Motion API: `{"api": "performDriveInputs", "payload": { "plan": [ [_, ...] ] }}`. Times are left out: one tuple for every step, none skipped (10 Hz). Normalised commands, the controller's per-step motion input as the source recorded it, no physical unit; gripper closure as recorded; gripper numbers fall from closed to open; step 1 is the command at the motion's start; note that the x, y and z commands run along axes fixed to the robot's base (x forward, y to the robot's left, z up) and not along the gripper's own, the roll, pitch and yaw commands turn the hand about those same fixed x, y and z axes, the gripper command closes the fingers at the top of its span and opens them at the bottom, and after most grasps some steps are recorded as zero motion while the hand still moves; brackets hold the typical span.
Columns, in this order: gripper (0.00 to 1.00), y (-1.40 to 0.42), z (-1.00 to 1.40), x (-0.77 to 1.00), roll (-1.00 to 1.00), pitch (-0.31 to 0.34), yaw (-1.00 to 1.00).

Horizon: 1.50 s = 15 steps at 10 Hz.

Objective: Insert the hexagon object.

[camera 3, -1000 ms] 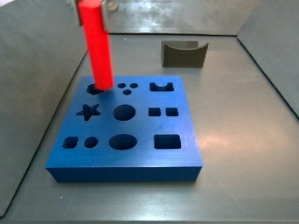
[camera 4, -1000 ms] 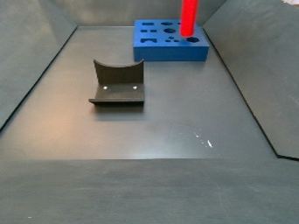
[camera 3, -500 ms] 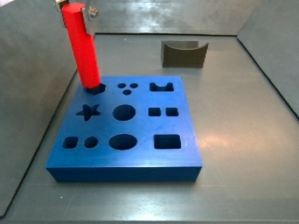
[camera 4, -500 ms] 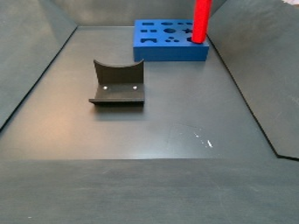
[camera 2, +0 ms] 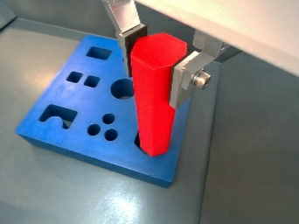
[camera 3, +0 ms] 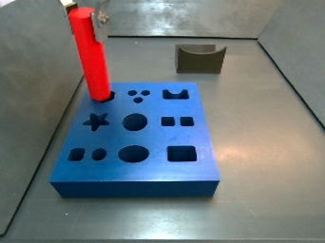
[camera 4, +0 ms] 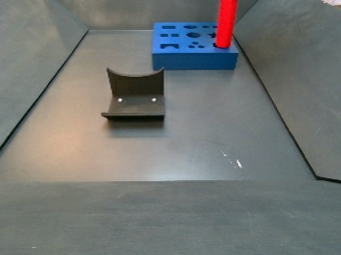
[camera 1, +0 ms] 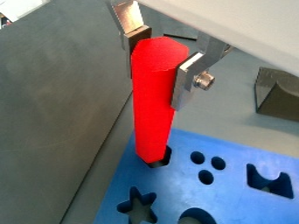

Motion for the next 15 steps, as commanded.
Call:
{"api": "performDriveInputs", "payload": {
  "plan": [
    [1.0, 0.0, -0.46, 0.0, -0.13, -0.074, -0.22],
    [1.0, 0.0, -0.52, 0.0, -0.22, -0.114, -0.26],
    [1.0, 0.0, -0.47, 0.05, -0.3, -0.131, -0.27],
    [1.0, 0.0, -0.5, 0.15, -0.28, -0.114, -0.28],
    [1.0, 0.01, -0.55, 0.12, -0.24, -0.087, -0.27],
    [1.0, 0.04, -0.58, 0.1, -0.24, -0.089, -0.26],
    [1.0, 0.01, -0.66, 0.0, -0.19, -0.15, -0.26],
    [1.0, 0.0, -0.74, 0.0, -0.1, -0.179, -0.26],
    [1.0, 0.0, -0.82, 0.0, 0.0, -0.156, -0.27],
    [1.0, 0.0, -0.82, 0.0, 0.08, -0.1, -0.29],
    [1.0, 0.0, -0.75, 0.0, 0.12, -0.057, -0.29],
    [1.0, 0.0, -0.6, -0.03, 0.11, -0.077, -0.19],
    [1.0, 0.0, -0.16, -0.16, 0.0, -0.139, 0.0],
    [1.0, 0.0, 0.0, 0.0, 0.0, -0.006, 0.0],
    [1.0, 0.0, 0.0, 0.0, 0.0, 0.0, 0.0]
  ]
}}
